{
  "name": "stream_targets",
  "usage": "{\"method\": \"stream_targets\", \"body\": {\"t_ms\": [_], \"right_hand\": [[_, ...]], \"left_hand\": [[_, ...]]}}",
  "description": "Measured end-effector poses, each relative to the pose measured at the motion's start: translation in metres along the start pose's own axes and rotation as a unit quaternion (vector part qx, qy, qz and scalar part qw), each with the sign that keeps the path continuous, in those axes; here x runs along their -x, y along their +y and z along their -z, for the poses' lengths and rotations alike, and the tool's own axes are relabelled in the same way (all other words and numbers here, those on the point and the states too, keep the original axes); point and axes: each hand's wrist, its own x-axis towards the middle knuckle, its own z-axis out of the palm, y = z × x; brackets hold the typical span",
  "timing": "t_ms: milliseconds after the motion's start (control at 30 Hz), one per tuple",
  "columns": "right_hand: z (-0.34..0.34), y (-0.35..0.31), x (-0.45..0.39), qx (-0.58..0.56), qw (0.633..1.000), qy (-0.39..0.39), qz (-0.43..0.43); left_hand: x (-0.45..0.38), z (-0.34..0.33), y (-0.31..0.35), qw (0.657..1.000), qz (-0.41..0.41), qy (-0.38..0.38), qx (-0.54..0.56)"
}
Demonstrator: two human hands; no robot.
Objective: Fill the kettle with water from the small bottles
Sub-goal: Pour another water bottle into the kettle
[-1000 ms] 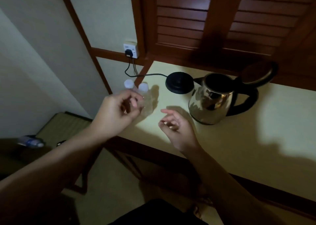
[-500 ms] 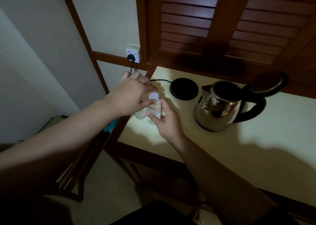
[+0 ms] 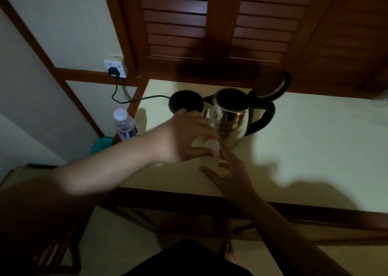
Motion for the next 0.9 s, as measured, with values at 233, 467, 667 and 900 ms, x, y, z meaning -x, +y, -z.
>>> {"method": "stream_targets", "body": {"t_ms": [233,467,667,900], "right_hand": [[0.018,0.011,0.013,-0.028,0.999,0.023,-0.007],[0.013,0.010,0.014,0.000,0.999,0.043,0.001],[0.007,0.016,0.015,0.031,0.997,0.071,0.004],[-0.005,0.014,0.017,0.052,0.991,0.124,0.021]], "left_hand": [[-0.031,-0.007,0.014,0.998,-0.041,-0.036,-0.020],[-0.029,-0.012,0.017,0.995,-0.047,-0.010,-0.093],[-0.022,-0.019,0.027,0.987,-0.042,0.034,-0.149],[-0.024,-0.028,0.042,0.964,-0.015,0.077,-0.252]]}}
